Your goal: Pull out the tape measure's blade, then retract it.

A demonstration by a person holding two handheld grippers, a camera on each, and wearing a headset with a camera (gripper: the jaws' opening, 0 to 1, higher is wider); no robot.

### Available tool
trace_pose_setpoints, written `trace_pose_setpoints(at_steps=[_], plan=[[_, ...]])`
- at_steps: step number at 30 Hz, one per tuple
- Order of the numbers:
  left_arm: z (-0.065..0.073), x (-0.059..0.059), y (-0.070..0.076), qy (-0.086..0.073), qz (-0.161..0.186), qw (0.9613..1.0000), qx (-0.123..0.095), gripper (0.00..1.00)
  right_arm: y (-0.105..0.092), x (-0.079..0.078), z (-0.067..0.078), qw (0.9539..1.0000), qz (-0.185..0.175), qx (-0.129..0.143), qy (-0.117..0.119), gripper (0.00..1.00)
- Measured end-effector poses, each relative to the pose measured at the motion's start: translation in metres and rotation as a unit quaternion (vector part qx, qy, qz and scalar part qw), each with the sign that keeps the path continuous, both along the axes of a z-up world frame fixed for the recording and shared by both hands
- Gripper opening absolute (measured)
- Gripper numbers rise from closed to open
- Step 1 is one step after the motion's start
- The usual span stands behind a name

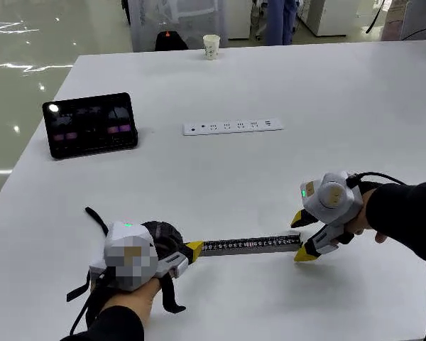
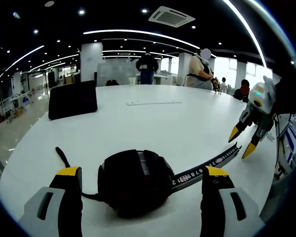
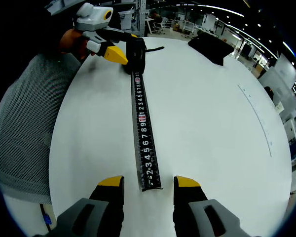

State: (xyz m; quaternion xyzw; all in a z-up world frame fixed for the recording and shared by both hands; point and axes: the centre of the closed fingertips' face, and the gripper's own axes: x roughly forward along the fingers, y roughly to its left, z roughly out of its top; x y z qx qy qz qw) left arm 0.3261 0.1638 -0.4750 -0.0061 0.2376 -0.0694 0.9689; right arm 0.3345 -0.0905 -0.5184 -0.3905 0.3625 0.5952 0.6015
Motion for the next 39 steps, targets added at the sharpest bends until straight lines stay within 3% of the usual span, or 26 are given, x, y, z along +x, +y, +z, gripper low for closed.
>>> trace_pose_setpoints(at_steps=[5,11,16,19,27,39], plan=[[-0.002,0.003,0.004,-0.002,0.029,0.9995,-0.012,0.99,-0.006,0.003,-0.004,0.9999,-0.003,-0.009,0.003,0.27],[0.001,0.005,0.004,-0.011,0.031,0.9994,-0.012,0.99,-0.006,-0.002,-0.005,0.9998,0.018,-0.011,0.007,0.14],[0.003,0.009,0.006,-0.015,0.039,0.999,-0.017,0.98,-0.006,-0.002,-0.005,0.9997,0.015,-0.011,0.014,0.12],[0.002,0.009,0.006,-0.015,0.043,0.9988,-0.018,0.93,-0.005,-0.002,-0.006,0.999,0.038,-0.02,0.011,0.12],[-0.007,0.006,0.007,0.004,0.051,0.9984,-0.022,0.8,-0.004,0.0,-0.006,0.999,0.03,-0.023,0.023,0.11],[-0.016,0.006,0.014,0.037,0.07,0.9965,-0.029,0.7,-0.003,0.001,-0.005,0.9986,0.03,-0.035,0.024,0.11]])
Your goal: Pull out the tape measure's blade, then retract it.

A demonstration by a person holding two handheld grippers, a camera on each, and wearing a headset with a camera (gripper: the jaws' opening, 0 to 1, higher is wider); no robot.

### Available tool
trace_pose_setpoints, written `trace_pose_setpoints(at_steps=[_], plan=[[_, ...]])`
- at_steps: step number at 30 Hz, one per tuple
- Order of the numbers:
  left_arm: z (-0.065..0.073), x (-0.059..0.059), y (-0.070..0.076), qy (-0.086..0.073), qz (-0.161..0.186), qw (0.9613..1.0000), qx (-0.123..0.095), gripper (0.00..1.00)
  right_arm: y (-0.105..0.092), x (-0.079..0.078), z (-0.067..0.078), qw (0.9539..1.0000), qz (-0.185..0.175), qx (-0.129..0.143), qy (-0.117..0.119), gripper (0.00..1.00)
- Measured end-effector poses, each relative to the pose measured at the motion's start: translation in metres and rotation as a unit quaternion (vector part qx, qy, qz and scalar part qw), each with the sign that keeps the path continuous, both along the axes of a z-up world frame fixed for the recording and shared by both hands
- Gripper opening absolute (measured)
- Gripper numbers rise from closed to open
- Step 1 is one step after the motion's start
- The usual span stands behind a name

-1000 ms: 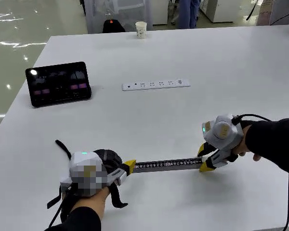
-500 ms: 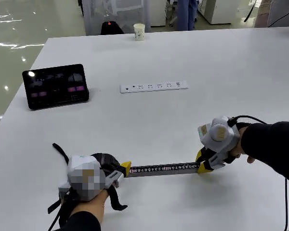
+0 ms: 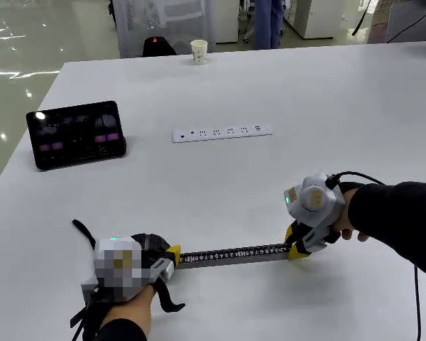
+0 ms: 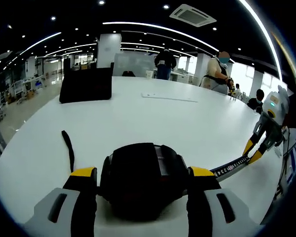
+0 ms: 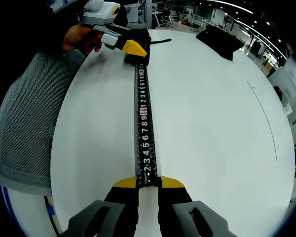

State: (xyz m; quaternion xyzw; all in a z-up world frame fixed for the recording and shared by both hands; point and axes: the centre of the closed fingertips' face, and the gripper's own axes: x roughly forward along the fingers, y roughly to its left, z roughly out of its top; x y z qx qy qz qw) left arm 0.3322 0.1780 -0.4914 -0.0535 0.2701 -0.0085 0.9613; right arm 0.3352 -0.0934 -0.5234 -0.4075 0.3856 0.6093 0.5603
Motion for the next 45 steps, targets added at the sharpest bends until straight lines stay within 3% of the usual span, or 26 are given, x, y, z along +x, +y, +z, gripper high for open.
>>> trace_pose_setpoints(at_steps=[5,8,10,13,19,24,31,45], plan=[[0.0,-0.001,-0.002,0.009,-0.013,0.9999,-0.002,0.65,0.0,0.001,0.0,1.0,-0.006,-0.001,0.002,0.11],[-0.001,-0.001,-0.003,0.024,-0.023,0.9993,0.017,0.64,0.0,0.001,0.0,1.0,-0.009,0.001,0.002,0.11],[-0.002,0.0,-0.003,0.028,-0.023,0.9993,0.012,0.63,0.0,0.001,0.0,0.9999,-0.015,0.003,0.004,0.11],[-0.003,-0.001,-0.003,0.028,-0.026,0.999,0.021,0.63,0.002,0.002,0.0,0.9995,-0.031,0.005,0.008,0.11],[-0.003,-0.002,-0.003,0.028,-0.03,0.9987,0.031,0.61,0.004,0.003,0.001,0.9996,-0.027,0.01,0.006,0.11],[-0.003,-0.001,-0.002,0.032,-0.032,0.9985,0.031,0.61,0.014,0.004,0.001,0.9996,-0.026,0.009,0.003,0.11],[-0.004,-0.002,-0.003,0.035,-0.033,0.9985,0.027,0.62,0.014,0.004,0.001,0.9998,-0.015,-0.008,0.006,0.11],[-0.006,-0.003,-0.003,0.04,-0.033,0.9983,0.025,0.62,0.02,0.005,-0.001,0.9998,-0.012,-0.014,0.002,0.11]])
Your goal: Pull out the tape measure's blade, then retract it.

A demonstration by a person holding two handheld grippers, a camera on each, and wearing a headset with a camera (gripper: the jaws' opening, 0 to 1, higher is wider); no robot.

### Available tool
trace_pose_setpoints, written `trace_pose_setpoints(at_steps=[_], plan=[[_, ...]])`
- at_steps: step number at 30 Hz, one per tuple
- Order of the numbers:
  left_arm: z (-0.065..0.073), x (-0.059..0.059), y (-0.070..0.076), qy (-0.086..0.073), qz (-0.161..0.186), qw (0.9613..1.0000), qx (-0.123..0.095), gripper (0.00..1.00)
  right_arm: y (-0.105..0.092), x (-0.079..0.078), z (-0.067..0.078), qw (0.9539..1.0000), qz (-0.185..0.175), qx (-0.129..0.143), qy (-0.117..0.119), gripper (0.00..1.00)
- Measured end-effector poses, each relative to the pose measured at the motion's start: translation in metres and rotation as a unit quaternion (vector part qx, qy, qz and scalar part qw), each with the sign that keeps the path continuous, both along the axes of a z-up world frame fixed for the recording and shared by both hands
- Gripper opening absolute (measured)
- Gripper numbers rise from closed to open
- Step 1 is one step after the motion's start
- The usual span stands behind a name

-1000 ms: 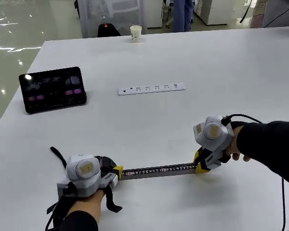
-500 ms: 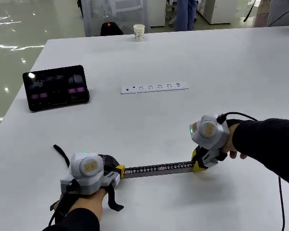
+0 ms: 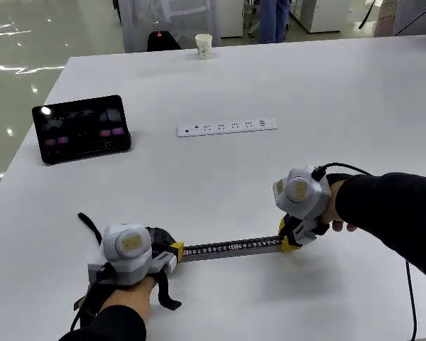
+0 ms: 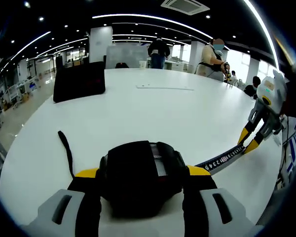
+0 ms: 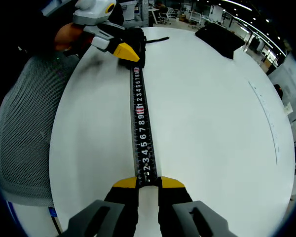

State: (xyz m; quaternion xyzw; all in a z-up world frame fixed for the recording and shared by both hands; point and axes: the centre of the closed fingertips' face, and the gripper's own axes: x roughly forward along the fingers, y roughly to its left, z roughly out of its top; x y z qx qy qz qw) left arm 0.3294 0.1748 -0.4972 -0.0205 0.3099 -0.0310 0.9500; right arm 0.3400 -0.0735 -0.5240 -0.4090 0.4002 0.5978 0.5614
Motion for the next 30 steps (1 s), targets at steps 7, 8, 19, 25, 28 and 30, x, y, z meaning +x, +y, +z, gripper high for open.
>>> trace_pose_setpoints(at_steps=[7,8,19,25,28,30], plan=[[0.0,0.0,0.0,-0.001,0.0,1.0,0.001,0.62,0.002,0.0,-0.001,1.0,0.0,0.001,-0.002,0.11],[0.0,0.0,0.0,-0.001,0.0,1.0,0.001,0.62,0.002,0.0,-0.001,0.9999,0.009,-0.001,-0.004,0.11],[-0.001,0.0,-0.001,-0.001,-0.002,1.0,0.004,0.62,0.006,-0.002,-0.001,0.9999,0.014,-0.005,-0.005,0.11],[-0.001,0.001,0.0,-0.001,-0.004,1.0,0.005,0.62,0.008,-0.002,0.0,1.0,0.002,-0.003,-0.004,0.11],[-0.001,0.001,0.0,0.0,-0.004,1.0,0.005,0.62,0.01,-0.002,0.0,1.0,0.004,-0.001,-0.004,0.11],[-0.001,0.001,0.0,0.001,-0.005,1.0,0.005,0.62,0.011,-0.002,0.0,1.0,0.006,-0.002,-0.004,0.11]])
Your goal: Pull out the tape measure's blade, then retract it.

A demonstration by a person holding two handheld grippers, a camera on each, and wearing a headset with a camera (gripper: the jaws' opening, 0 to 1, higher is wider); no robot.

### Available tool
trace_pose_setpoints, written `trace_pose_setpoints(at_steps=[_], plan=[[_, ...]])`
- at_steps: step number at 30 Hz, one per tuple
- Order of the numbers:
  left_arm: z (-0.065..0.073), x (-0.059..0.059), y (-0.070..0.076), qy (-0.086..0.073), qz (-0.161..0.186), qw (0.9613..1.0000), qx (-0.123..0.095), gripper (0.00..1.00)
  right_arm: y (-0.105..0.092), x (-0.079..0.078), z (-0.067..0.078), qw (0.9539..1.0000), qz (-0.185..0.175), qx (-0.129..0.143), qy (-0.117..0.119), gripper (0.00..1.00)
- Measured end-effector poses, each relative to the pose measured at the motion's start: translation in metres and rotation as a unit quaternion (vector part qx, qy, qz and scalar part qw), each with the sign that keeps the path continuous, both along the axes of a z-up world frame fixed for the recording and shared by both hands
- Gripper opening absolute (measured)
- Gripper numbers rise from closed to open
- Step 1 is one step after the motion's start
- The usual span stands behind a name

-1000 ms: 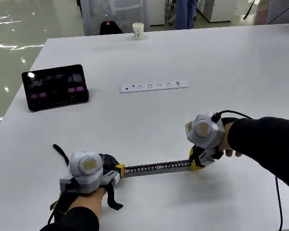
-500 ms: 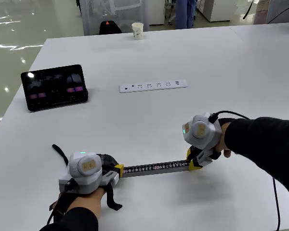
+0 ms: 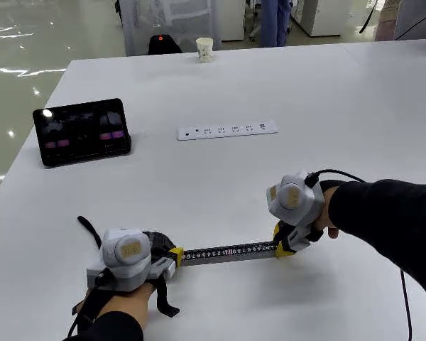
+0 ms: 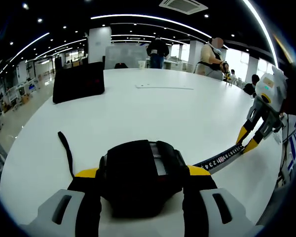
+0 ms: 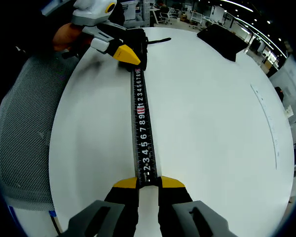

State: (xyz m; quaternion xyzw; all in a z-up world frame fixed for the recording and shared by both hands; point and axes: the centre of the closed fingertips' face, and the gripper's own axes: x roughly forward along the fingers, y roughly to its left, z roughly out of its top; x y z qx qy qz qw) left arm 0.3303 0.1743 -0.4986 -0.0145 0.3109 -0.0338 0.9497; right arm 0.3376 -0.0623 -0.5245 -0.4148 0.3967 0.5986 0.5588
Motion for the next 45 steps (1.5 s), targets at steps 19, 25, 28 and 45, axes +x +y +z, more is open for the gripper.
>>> trace_pose_setpoints(at_steps=[19,25,28,45], plan=[[0.0,0.001,0.0,0.002,0.0,1.0,-0.001,0.62,0.009,-0.001,0.0,1.0,-0.002,-0.003,0.001,0.11],[0.0,0.0,0.0,0.003,0.0,1.0,-0.001,0.62,0.011,-0.001,0.0,1.0,-0.005,-0.007,0.002,0.11],[0.0,-0.001,0.0,0.002,0.0,1.0,-0.002,0.62,0.012,-0.001,-0.001,1.0,-0.006,-0.008,0.002,0.11],[0.0,-0.002,0.0,0.003,-0.001,1.0,-0.002,0.62,0.023,-0.002,-0.001,0.9998,-0.019,-0.001,0.005,0.11]])
